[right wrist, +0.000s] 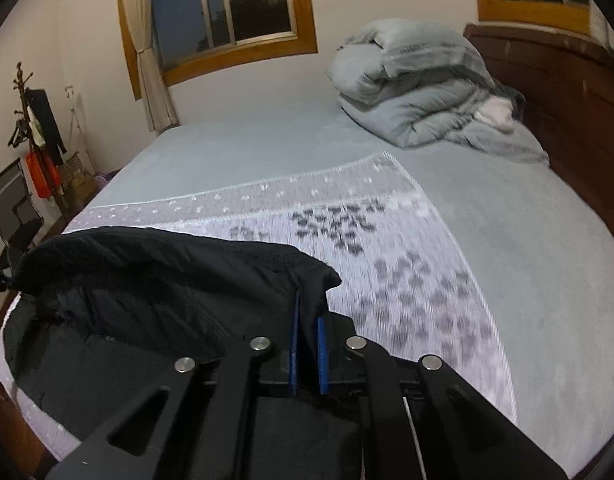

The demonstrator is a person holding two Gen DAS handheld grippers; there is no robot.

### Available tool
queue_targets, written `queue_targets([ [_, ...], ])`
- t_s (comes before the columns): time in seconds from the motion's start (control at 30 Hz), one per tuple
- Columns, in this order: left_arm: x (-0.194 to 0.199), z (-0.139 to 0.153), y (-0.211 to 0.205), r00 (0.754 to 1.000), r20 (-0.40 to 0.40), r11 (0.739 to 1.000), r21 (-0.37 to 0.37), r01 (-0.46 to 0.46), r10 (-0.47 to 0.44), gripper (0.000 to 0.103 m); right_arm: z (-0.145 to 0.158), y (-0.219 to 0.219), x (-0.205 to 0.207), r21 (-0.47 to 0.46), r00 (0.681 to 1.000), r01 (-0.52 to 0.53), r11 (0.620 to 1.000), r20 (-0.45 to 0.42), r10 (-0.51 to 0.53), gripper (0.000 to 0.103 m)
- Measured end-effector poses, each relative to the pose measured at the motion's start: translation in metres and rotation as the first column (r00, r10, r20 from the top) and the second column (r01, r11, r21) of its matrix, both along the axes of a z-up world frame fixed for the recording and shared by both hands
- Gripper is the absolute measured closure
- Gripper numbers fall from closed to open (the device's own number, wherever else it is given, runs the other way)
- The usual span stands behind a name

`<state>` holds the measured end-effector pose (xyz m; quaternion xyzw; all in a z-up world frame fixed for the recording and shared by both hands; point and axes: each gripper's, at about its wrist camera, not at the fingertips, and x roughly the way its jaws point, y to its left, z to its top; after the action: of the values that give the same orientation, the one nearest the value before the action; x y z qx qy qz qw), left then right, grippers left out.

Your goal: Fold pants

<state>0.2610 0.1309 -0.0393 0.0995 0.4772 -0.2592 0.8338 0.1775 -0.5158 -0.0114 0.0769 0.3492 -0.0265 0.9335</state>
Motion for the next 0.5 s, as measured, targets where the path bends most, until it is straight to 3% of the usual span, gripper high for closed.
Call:
queue_targets([
  [0.23,-0.071,-0.012,0.016,0.998,-0.034,0.998,-0.038,-0.058,0.057,0.092,-0.033,-0.003,-0.052,0.033,0.995,0.033,0.999,-0.093,-0.030,0.096],
  [0.5,-0.123,-0.069,0.026,0.983,-0.124,0.990,-0.014,-0.139,0.136,0.088,-0.094,0.016,-0.079,-0.034,0.957,-0.035,0.999,-0.288,0.024,0.095],
])
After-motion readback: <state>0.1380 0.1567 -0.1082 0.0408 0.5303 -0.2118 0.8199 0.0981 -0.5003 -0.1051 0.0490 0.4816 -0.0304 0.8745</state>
